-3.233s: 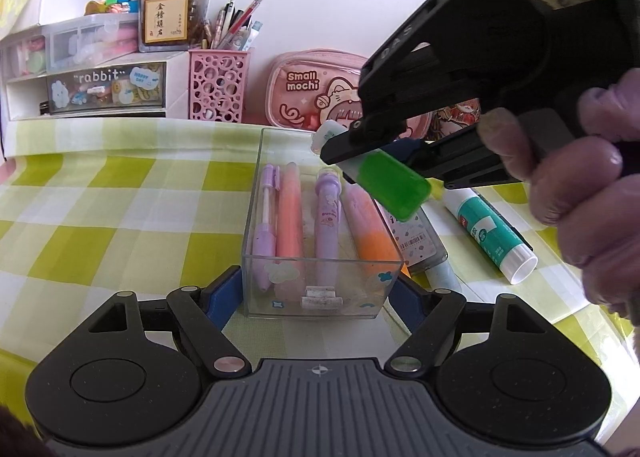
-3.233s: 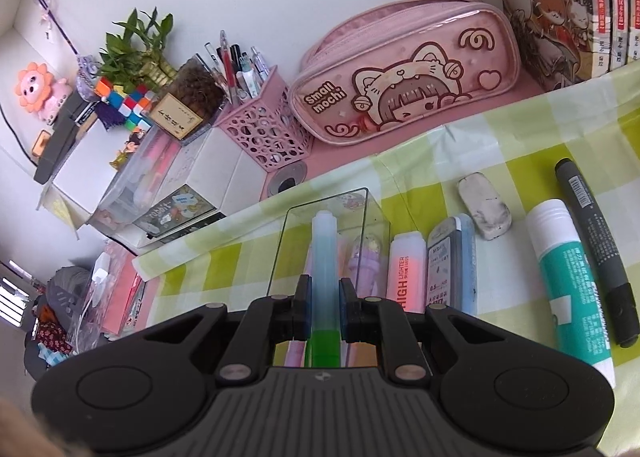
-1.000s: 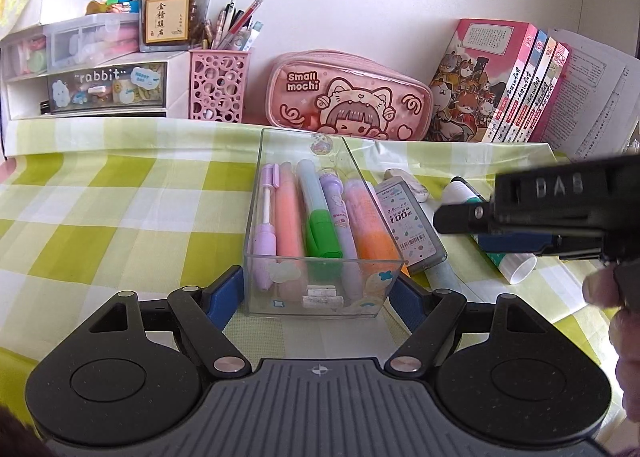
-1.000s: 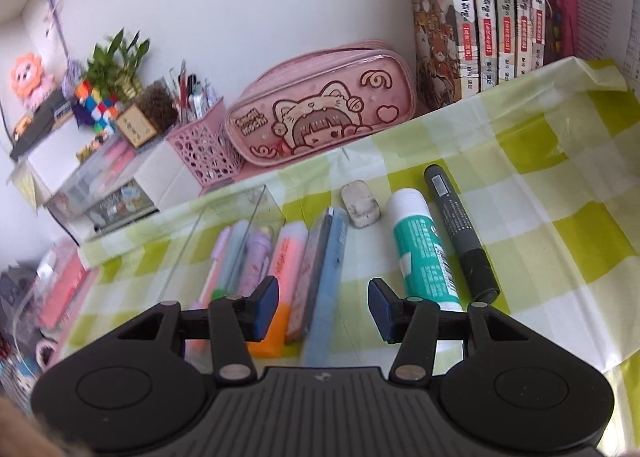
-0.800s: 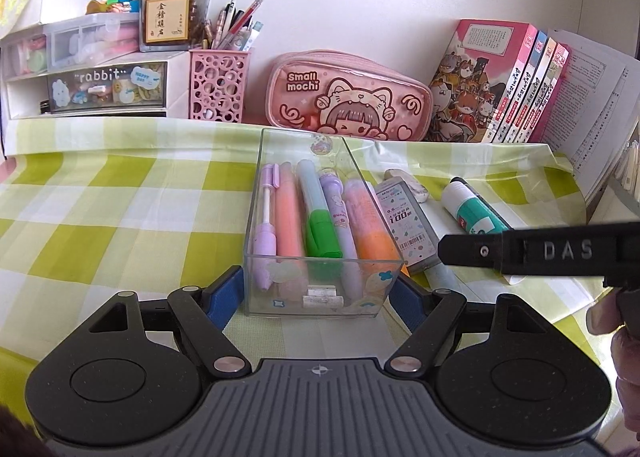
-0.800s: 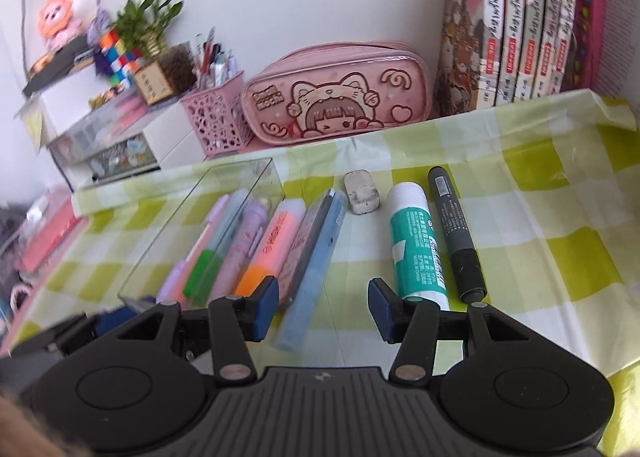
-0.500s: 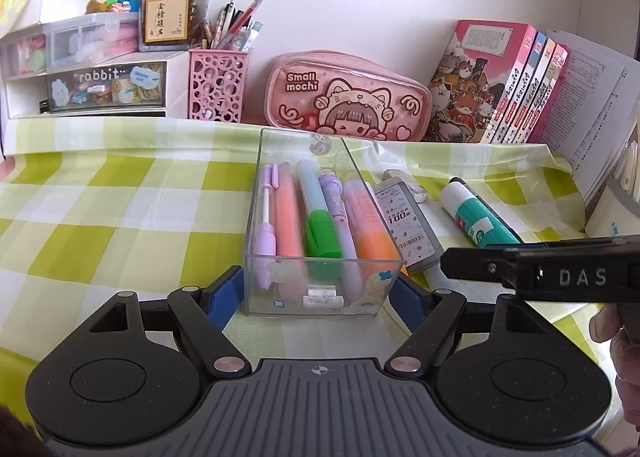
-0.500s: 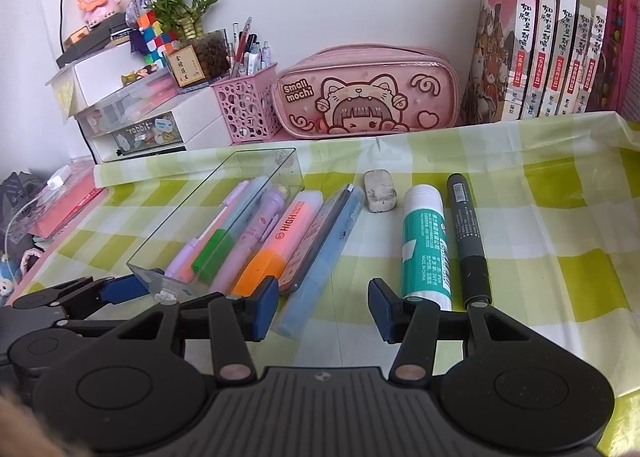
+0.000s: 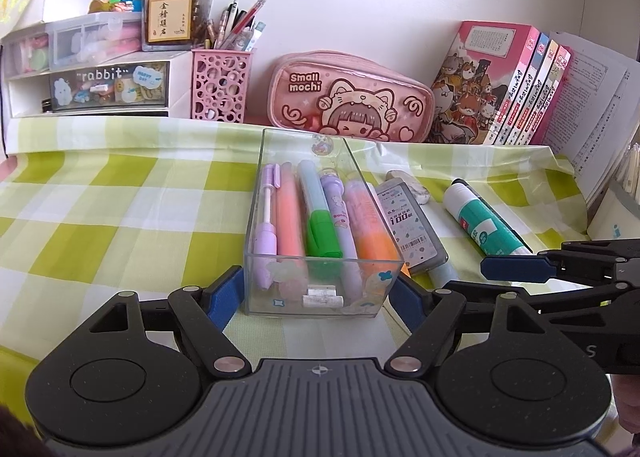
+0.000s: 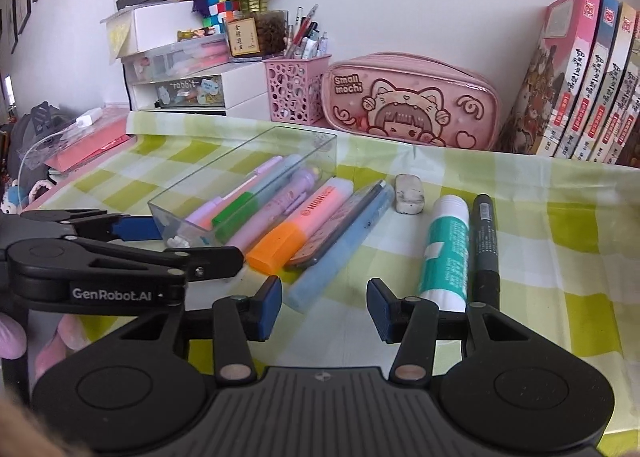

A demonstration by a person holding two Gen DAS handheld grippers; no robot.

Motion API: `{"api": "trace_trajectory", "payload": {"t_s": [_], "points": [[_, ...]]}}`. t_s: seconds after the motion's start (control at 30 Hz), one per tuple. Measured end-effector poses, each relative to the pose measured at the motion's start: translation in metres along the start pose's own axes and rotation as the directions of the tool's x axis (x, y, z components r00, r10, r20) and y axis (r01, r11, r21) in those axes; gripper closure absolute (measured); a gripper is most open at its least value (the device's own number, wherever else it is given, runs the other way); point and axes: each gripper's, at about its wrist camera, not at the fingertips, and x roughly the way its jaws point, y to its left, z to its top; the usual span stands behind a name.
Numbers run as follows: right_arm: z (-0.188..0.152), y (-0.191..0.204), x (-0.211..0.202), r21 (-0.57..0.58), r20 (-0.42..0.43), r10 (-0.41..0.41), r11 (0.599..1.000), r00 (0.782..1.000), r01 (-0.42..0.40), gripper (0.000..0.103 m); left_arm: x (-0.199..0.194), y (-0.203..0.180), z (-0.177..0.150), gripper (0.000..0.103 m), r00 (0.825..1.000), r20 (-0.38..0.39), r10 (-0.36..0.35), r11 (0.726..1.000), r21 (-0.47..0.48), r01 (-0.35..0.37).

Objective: Organize stationery
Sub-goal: 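Grasp the light blue pen with the right tool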

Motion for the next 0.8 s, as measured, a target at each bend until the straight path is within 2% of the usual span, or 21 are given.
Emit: {"api": "trace_trajectory", "payload": {"t_s": [0.1, 0.37, 0.47, 0.53, 0.57, 0.6, 0.73, 0.8], "points": [[-0.003, -0.005, 0.001, -0.013, -0.013, -0.04, 0.999, 0.999, 0.04, 0.037, 0.0, 0.0, 0.0, 0.027, 1.0, 0.0, 0.0, 1.0, 0.0, 0.0], [0.008, -0.014, 0.0, 0.009, -0.004, -0.067, 0.998, 0.998, 0.067, 0.039, 0.0, 0.0, 0.0, 0.027, 1.0, 0.0, 0.002, 1.0, 0.002, -0.002], [0.014, -0.009, 0.013, -0.031, -0.024, -0.108, 0.994, 0.994, 0.107, 0.045, 0.0, 0.0, 0.0, 0.027, 1.0, 0.0, 0.002, 1.0, 0.002, -0.002], [0.017, -0.008, 0.021, -0.037, -0.037, -0.123, 0.992, 0.992, 0.122, 0.053, 0.0, 0.0, 0.0, 0.027, 1.0, 0.0, 0.002, 1.0, 0.002, -0.002], [0.018, -0.01, 0.023, -0.026, -0.037, -0.121, 0.992, 0.992, 0.12, 0.055, 0.0, 0.0, 0.0, 0.027, 1.0, 0.0, 0.002, 1.0, 0.002, -0.002], [0.019, -0.012, 0.023, -0.011, -0.044, -0.116, 0.993, 0.992, 0.115, 0.063, 0.0, 0.0, 0.0, 0.027, 1.0, 0.0, 0.001, 1.0, 0.002, -0.001], [0.019, -0.018, 0.019, 0.031, -0.076, -0.145, 0.989, 0.987, 0.147, 0.063, 0.0, 0.0, 0.0, 0.027, 1.0, 0.0, 0.002, 1.0, 0.002, -0.002], [0.02, -0.022, 0.014, 0.095, -0.112, -0.14, 0.984, 0.984, 0.151, 0.063, 0.0, 0.0, 0.0, 0.027, 1.0, 0.0, 0.002, 1.0, 0.002, -0.002]]}}
